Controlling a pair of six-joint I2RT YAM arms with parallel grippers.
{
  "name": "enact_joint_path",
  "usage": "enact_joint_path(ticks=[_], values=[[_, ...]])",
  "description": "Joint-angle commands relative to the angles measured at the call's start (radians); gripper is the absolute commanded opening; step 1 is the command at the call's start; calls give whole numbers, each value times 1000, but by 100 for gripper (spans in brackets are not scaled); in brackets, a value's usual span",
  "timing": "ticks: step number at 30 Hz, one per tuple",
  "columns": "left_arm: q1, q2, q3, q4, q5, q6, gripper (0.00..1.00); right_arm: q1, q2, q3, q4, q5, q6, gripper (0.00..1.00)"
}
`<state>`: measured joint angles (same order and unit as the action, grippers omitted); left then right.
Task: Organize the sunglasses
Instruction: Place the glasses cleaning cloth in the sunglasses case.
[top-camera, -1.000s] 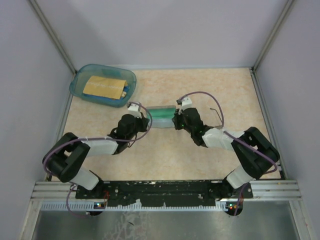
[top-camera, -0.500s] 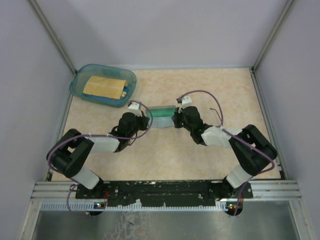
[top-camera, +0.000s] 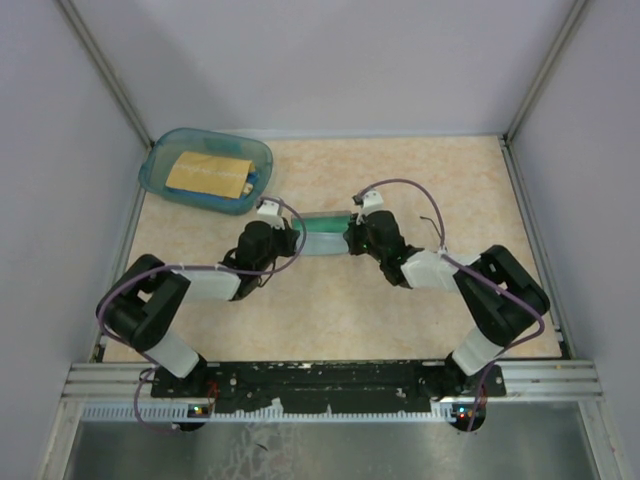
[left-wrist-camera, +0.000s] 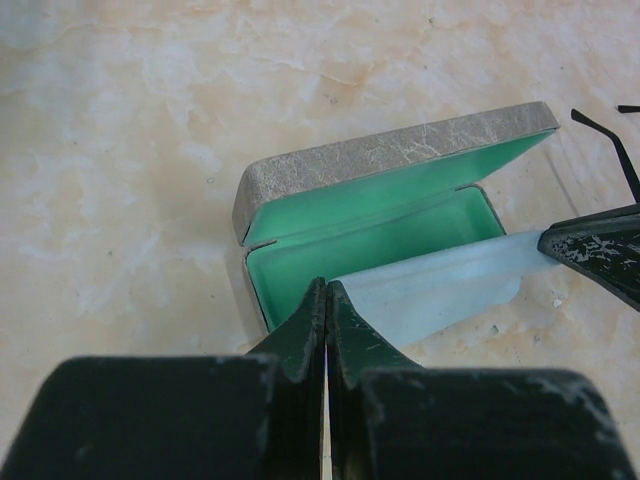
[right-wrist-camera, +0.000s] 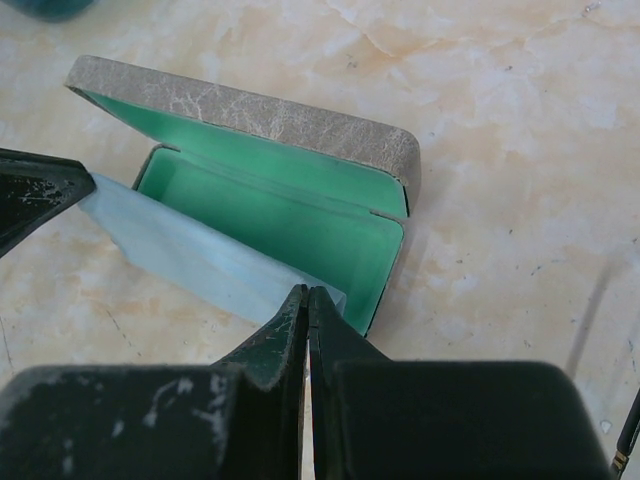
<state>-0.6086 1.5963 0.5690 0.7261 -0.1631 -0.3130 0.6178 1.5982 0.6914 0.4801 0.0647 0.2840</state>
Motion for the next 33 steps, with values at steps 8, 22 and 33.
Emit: enact_joint_path(ticks=[8, 22, 33], values=[[14, 33, 41, 32, 14, 16, 0, -20, 21, 63, 59, -2, 0, 0], [23, 59, 58, 38, 23, 17, 0, -28, 46, 83, 59, -13, -2, 0], [31, 78, 64, 46, 27, 16, 0, -33, 84, 94, 64, -19, 0, 0]])
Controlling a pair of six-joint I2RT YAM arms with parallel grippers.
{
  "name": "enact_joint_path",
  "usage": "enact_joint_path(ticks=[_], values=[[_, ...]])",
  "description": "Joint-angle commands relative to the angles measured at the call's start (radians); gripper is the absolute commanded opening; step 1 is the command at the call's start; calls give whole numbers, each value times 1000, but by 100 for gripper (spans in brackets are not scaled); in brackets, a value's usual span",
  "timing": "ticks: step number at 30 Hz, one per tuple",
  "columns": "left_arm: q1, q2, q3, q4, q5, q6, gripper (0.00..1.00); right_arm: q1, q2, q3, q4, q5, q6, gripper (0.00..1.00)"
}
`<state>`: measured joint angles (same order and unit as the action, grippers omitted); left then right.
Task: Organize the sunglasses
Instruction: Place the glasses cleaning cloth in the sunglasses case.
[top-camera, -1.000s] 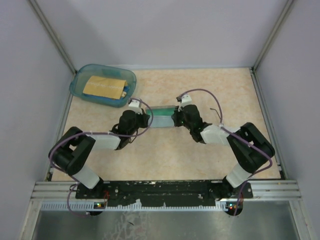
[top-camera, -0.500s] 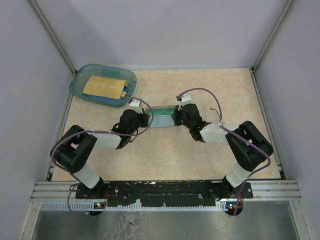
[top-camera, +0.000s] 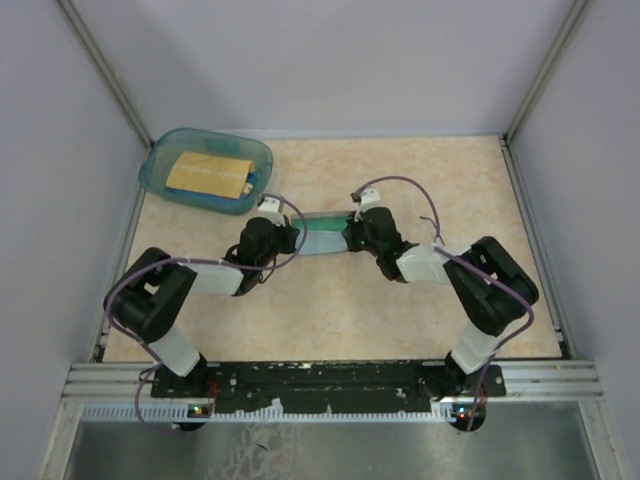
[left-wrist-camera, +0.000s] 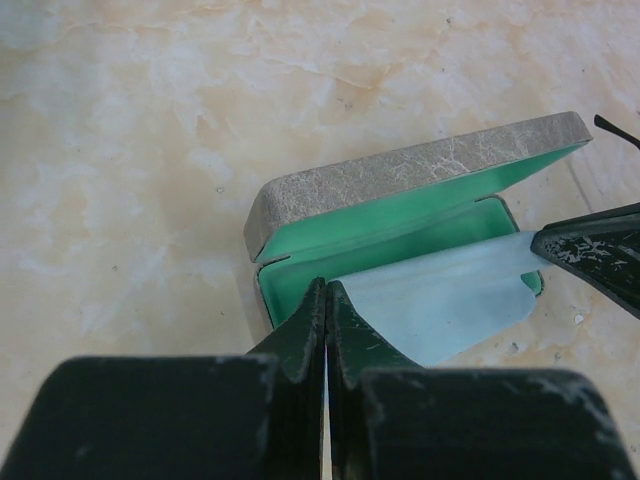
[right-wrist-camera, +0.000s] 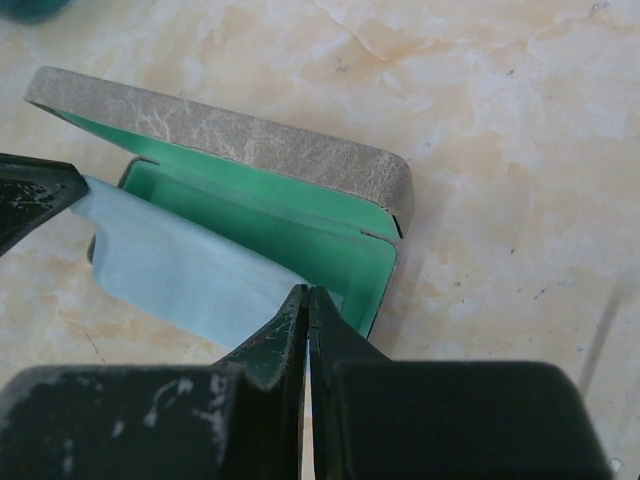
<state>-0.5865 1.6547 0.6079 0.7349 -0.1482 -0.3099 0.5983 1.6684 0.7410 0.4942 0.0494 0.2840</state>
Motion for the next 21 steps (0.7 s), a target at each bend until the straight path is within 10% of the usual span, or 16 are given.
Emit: enact_joint_path(ticks=[1, 21], values=[[10, 22, 26, 38, 12, 12, 0, -14, 16, 44, 51, -4, 0, 0], [21, 45, 32, 51, 23, 8, 0, -23, 45, 63, 58, -12, 0, 0]])
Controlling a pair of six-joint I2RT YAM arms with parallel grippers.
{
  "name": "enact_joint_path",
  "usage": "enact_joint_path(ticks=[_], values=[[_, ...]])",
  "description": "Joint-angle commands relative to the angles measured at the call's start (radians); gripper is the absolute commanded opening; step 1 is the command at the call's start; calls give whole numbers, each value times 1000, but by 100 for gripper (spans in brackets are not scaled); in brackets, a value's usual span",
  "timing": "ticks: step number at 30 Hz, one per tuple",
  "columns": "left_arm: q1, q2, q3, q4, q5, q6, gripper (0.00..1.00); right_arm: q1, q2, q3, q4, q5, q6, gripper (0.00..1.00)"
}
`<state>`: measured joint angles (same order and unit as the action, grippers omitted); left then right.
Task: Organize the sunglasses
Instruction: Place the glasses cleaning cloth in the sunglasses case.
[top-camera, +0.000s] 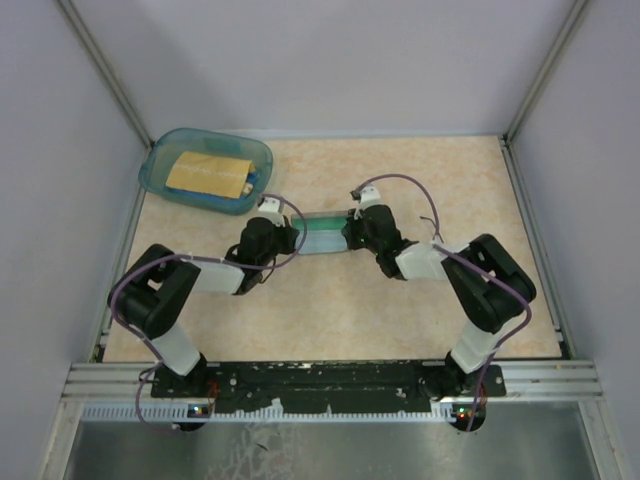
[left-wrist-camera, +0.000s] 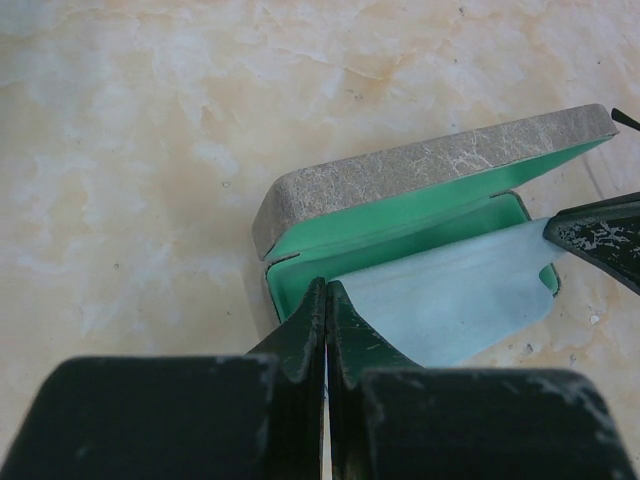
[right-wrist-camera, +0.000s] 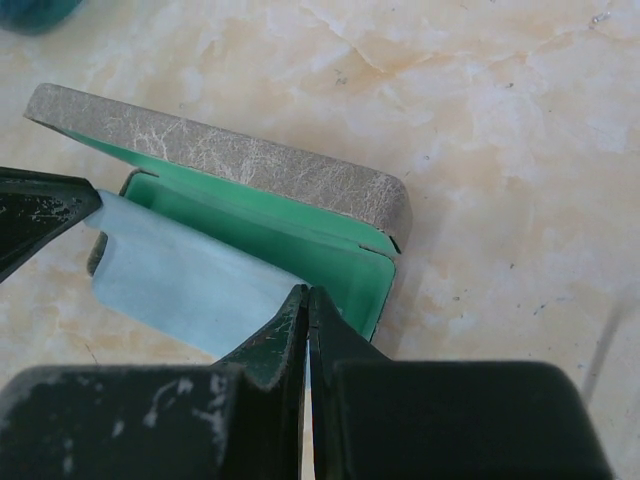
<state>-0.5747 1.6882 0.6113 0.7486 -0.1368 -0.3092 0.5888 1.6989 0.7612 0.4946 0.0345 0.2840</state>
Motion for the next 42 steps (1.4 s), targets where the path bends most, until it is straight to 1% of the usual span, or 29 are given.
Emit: enact_joint_path(ticks=[1, 42], values=[[10, 12, 28, 37, 11, 7, 0, -14, 15, 43, 57, 1, 0, 0], [25, 68, 49, 66, 37, 1, 0, -33, 57, 61, 73, -8, 1, 0]])
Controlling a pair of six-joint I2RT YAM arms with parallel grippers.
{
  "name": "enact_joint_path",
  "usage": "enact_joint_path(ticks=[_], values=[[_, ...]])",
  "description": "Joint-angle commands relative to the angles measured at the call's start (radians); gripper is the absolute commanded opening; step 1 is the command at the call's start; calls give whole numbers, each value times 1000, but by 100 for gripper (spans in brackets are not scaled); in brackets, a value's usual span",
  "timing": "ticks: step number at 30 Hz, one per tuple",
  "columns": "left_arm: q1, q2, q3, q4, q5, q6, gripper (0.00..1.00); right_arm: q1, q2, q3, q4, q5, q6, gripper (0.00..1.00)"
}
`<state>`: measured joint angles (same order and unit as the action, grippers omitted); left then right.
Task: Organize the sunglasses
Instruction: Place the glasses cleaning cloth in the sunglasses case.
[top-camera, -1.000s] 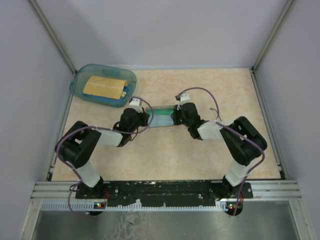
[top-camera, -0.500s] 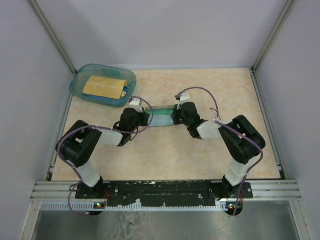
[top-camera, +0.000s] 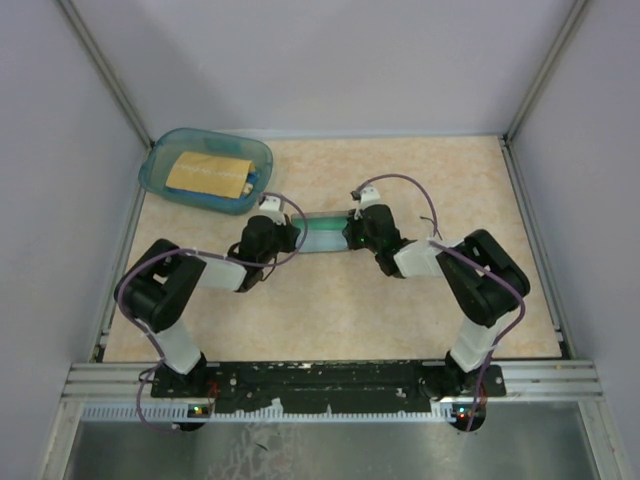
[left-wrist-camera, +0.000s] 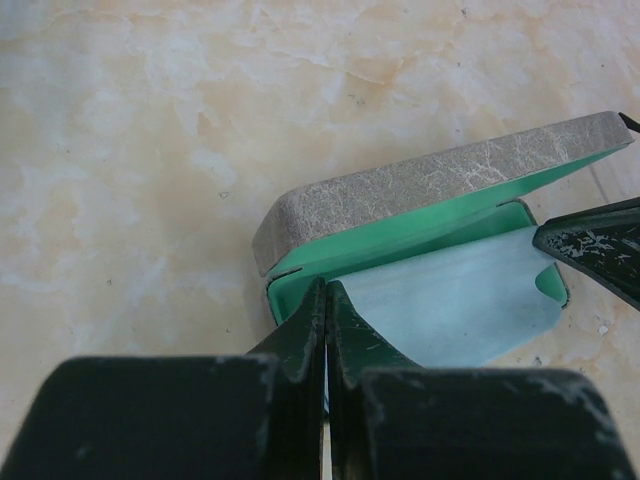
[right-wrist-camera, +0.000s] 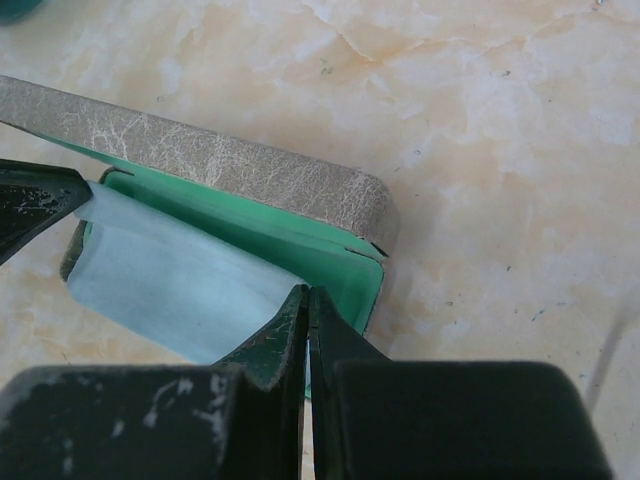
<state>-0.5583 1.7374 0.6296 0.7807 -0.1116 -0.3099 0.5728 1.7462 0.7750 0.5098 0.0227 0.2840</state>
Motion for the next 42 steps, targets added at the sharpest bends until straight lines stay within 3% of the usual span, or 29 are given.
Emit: enact_joint_path(ticks=[1, 42], values=[[8, 20, 31, 34, 11, 2, 0, -17, 12, 47, 57, 4, 1, 0], [20, 44, 40, 43, 19, -6, 0, -30, 51, 75, 58, -22, 4, 0]])
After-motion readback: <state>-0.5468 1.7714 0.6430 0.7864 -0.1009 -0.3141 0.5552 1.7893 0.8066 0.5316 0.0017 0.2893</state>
